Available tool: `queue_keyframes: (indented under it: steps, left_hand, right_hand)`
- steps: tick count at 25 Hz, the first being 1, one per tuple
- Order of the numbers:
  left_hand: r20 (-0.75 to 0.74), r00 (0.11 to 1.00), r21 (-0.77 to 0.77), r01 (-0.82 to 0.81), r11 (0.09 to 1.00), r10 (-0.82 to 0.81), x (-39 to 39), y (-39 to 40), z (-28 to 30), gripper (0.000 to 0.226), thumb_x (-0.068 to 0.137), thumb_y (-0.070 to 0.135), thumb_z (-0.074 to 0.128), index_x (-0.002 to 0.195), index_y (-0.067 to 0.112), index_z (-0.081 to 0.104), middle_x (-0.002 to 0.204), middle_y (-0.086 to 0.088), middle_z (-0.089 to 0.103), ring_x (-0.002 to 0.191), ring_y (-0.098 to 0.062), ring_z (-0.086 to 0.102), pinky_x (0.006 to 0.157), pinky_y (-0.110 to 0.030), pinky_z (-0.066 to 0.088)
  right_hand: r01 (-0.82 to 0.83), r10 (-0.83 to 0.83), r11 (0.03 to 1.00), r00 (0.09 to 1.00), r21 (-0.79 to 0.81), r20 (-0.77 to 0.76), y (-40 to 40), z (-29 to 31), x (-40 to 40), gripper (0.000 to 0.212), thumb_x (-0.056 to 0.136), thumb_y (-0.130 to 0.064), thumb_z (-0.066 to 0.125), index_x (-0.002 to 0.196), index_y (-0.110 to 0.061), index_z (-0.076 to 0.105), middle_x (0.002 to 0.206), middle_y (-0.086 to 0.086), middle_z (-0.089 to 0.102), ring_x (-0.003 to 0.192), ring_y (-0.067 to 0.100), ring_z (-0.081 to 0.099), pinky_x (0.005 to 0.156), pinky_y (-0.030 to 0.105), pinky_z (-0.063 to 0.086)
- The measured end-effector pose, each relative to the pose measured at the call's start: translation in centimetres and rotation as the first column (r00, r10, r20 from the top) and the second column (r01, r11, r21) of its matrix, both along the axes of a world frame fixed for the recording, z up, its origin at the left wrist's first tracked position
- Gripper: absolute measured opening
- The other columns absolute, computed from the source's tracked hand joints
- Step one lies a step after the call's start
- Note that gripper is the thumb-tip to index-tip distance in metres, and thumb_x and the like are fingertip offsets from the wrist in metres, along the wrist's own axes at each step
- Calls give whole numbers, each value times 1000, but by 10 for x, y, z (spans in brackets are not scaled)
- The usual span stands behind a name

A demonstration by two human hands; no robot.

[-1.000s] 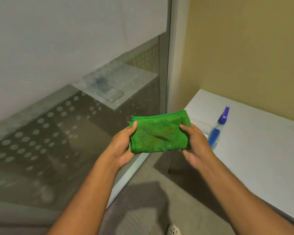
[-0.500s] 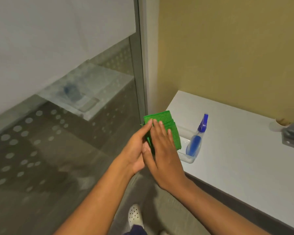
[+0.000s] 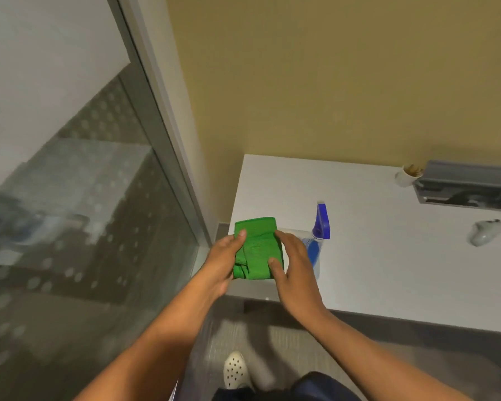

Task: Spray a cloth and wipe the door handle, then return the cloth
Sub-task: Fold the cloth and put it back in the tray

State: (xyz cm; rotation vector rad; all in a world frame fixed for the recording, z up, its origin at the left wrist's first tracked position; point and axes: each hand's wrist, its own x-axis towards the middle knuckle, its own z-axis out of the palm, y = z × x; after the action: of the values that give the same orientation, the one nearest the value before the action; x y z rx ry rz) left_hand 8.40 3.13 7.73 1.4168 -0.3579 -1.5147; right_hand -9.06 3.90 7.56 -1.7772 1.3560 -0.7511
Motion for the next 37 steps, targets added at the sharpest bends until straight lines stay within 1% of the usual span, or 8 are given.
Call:
queue_keyframes:
  steps: [8,12,17,20,25,30,34,37]
  left_hand:
    - [329,903,134,246,960,-277,-4,-40,-64,70,86,7,83,149,8,52,128,-15,70,105,-26,75,87,-36,64]
    - [800,545,113,274,955,-251,-17,-48,-79,53,85,8,80,133,15,59,119,-7,70,98,-23,68,84,-35,57]
    - [978,129,92,435,896,-163,-28,-47,-104,32,84,10,73,112,14,58,111,-6,56,67,-30,61,62,-42,53]
    - [993,-81,114,557,822,-83,-17,-56,-125,19,76,1,75,90,8,65,92,-13,62,50,-30,53,46,-43,51]
    - [946,-158,322,541,777,-282,-21,-68,-136,8,89,-3,71,95,3,70,95,-17,67,73,-38,73,63,-46,63]
    - [786,-594,559,564,608,-171,-32,-68,-121,23,97,24,73,114,9,77,105,-9,79,105,-27,72,88,-40,57]
    - [785,-593,539,512,669,-179,-23,-71,-125,26,97,32,72,116,15,76,103,-5,80,110,-27,69,98,-50,51]
    - [780,-590,557,506,658,-207,-16,-69,-124,21,93,33,76,107,17,81,107,-3,78,115,-28,66,101,-55,48]
  right_hand:
    - [261,-265,919,964,295,-24,-51,-57,0,43,105,-7,65,145,-17,52,134,6,64,122,25,66,96,33,60]
    - [284,-264,901,959,328,-106,-64,-76,18,48,102,6,56,148,-7,50,133,13,66,121,28,64,95,27,49]
    - [366,-339,837,930,407,-139,-85,-88,29,32,107,-5,55,139,-6,55,116,14,72,100,21,76,72,23,52]
    - [441,-523,702,852,559,-17,-90,-87,36,19,115,-22,49,120,-7,60,87,4,72,63,8,74,49,12,55]
    - [216,-27,874,916,435,-399,-92,-117,27,47,104,0,51,151,-2,43,141,22,55,123,38,60,84,31,41]
    - [189,-80,915,951,357,-298,-89,-125,30,41,105,-33,58,139,-10,55,132,10,65,120,27,67,106,36,57]
    - [6,37,997,851,80,-524,-85,-135,27,35,104,-36,67,134,-18,65,134,-2,67,123,16,66,111,26,52]
    - [-62,127,988,852,143,-508,-81,-142,18,21,110,-22,58,128,-14,64,124,-3,63,117,14,65,96,12,49]
